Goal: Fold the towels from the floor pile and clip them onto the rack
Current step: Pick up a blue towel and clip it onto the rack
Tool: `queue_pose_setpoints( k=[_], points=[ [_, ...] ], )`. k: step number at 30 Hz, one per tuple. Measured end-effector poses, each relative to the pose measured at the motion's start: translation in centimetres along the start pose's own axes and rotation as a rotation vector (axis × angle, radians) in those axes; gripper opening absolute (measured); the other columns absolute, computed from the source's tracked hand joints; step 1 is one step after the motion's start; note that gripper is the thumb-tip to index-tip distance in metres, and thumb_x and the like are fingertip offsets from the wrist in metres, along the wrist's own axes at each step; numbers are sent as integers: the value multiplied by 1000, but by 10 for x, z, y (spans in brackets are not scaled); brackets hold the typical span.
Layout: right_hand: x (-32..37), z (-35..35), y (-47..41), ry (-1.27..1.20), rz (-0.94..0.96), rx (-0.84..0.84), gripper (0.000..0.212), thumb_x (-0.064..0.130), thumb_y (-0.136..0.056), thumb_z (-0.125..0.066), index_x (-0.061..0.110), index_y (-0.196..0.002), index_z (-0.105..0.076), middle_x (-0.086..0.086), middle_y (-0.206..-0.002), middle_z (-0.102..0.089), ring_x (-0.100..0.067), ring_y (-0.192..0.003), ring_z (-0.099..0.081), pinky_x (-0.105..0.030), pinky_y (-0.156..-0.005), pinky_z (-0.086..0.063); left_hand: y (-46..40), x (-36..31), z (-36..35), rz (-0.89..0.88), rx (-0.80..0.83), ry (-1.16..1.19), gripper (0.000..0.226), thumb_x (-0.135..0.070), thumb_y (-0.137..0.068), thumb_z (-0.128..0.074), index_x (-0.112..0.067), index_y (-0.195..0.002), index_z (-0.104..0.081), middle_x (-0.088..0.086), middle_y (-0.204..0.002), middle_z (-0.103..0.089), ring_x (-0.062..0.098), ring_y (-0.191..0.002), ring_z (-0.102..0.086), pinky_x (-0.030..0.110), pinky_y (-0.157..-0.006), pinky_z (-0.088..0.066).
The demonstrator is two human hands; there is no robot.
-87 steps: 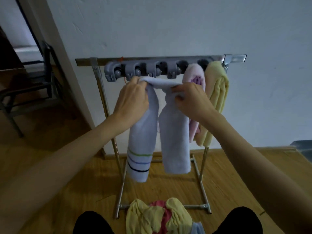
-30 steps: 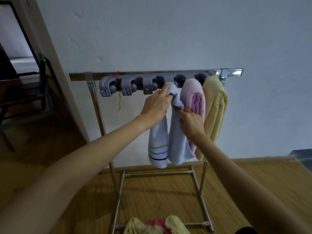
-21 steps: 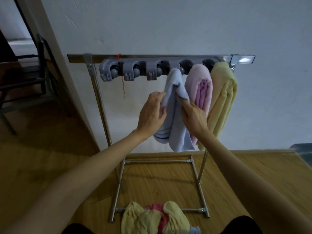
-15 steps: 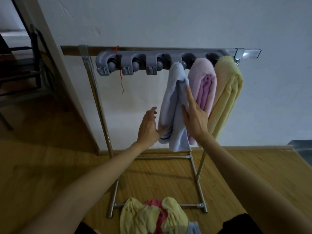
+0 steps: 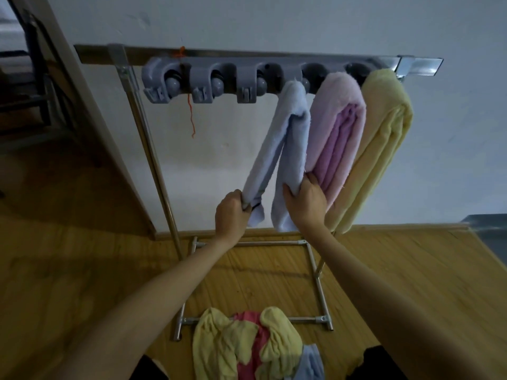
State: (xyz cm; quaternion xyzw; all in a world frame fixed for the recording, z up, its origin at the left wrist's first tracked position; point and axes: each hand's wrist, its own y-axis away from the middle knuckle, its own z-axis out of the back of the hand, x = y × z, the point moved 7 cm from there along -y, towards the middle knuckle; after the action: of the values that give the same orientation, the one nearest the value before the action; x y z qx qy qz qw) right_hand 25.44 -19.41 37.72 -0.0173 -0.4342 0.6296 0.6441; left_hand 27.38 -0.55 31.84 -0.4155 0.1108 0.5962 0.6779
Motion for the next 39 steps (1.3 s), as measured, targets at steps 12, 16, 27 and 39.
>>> queue_pose_setpoints(
  k=[12, 16, 27, 39],
  points=[
    [15, -43, 27, -299, -29, 188, 37, 15, -96, -50, -6, -124, -38, 6, -68, -53, -16, -54, -59, -23, -44, -46, 10, 5, 6, -147, 82, -152, 20, -9, -87, -64, 0, -104, -58, 13, -87, -56, 23, -69, -54, 25, -55, -41],
    [-1, -51, 39, -245, -38, 237, 39, 19, -98, -49, -10, -122, -42, -6, -77, -61, -24, -65, -63, -28, -51, -47, 26, -3, -19, -245, 209, -246, 15, -4, -84, -64, 1, -97, -60, 14, -86, -56, 28, -75, -56, 36, -57, -49],
    [-71, -68, 94, -5, -67, 396, 47, 7, -88, -58, -7, -129, -40, -24, -102, -65, -43, -86, -62, -44, -61, -49, 76, 19, -58, -285, 290, -323, 33, -18, -87, -58, -3, -117, -55, 15, -100, -59, 31, -90, -59, 37, -61, -49],
    [-223, -134, 345, 149, -395, 1160, 51, 11, -90, -58, -4, -133, -35, -24, -130, -46, -39, -118, -48, -43, -89, -41, 312, 167, -164, 292, 952, -348, 40, -15, -89, -54, -10, -128, -43, 12, -128, -43, 30, -112, -50, 39, -81, -51]
  ],
)
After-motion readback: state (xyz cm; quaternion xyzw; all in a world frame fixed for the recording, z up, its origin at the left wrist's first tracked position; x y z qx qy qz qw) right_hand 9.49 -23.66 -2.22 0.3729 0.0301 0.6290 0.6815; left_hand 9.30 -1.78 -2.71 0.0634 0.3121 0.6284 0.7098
